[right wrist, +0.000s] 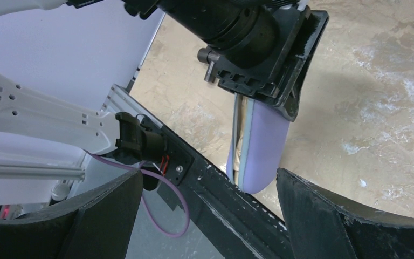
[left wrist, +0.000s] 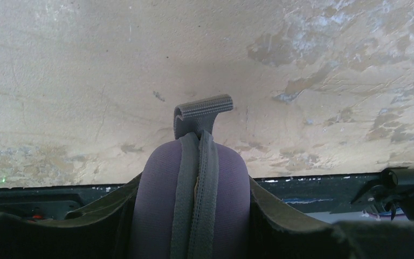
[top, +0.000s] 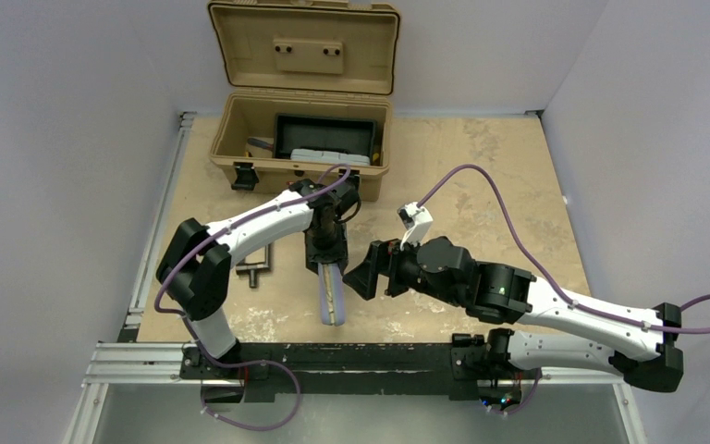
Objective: Open the umbrella
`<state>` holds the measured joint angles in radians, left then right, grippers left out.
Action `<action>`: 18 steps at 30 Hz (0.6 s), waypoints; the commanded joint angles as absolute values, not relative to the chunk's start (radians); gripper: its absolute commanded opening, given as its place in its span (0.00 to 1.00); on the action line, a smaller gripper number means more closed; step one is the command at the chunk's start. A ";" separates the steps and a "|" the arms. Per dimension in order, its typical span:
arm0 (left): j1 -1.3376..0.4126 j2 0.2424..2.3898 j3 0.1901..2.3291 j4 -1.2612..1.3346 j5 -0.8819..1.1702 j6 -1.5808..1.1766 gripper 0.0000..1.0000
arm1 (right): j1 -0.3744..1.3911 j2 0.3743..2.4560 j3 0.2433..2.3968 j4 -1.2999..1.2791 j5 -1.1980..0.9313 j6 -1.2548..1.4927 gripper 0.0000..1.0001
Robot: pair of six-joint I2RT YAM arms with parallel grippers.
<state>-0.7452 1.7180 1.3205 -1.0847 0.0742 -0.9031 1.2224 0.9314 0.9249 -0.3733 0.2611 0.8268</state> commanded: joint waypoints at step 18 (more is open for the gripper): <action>-0.736 1.523 1.353 -1.115 0.011 -0.869 1.00 | 1.218 0.943 0.905 -0.407 0.292 0.886 0.94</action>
